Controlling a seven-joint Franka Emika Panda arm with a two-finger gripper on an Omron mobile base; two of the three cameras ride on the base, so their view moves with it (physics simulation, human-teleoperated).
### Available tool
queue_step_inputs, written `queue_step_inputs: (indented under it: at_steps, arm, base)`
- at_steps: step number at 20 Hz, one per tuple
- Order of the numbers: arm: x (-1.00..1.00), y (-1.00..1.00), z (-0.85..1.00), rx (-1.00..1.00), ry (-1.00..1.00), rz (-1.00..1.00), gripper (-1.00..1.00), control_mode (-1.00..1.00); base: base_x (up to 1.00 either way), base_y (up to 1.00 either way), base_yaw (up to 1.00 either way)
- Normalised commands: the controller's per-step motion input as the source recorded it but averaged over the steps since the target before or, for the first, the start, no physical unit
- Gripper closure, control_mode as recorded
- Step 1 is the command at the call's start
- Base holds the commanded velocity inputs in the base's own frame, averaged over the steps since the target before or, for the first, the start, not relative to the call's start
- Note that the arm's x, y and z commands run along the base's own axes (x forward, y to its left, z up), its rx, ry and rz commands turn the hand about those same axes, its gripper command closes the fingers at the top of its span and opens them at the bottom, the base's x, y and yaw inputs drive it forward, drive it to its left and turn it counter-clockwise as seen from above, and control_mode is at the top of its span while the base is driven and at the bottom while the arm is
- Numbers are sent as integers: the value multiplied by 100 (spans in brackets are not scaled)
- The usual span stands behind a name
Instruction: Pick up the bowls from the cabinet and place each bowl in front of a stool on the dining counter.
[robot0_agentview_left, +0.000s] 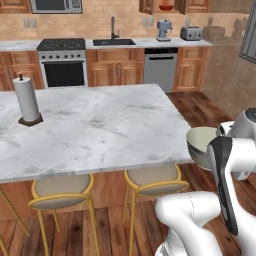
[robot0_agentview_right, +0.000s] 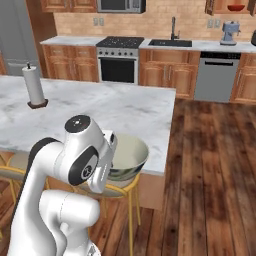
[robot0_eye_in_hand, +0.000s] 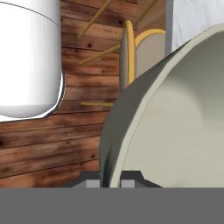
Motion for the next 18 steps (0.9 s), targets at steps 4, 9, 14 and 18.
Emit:
queue_step_inputs:
  at_steps: [4, 9, 14, 18]
  arm:
    - [0, 0, 0, 0, 0, 0, 100, 100]
    - [0, 0, 0, 0, 0, 0, 100, 100]
    - [0, 0, 0, 0, 0, 0, 100, 100]
    - [0, 0, 0, 0, 0, 0, 100, 100]
  base:
    - [40, 0, 0]
    - [22, 0, 0]
    - [0, 0, 0]
    - [0, 0, 0]
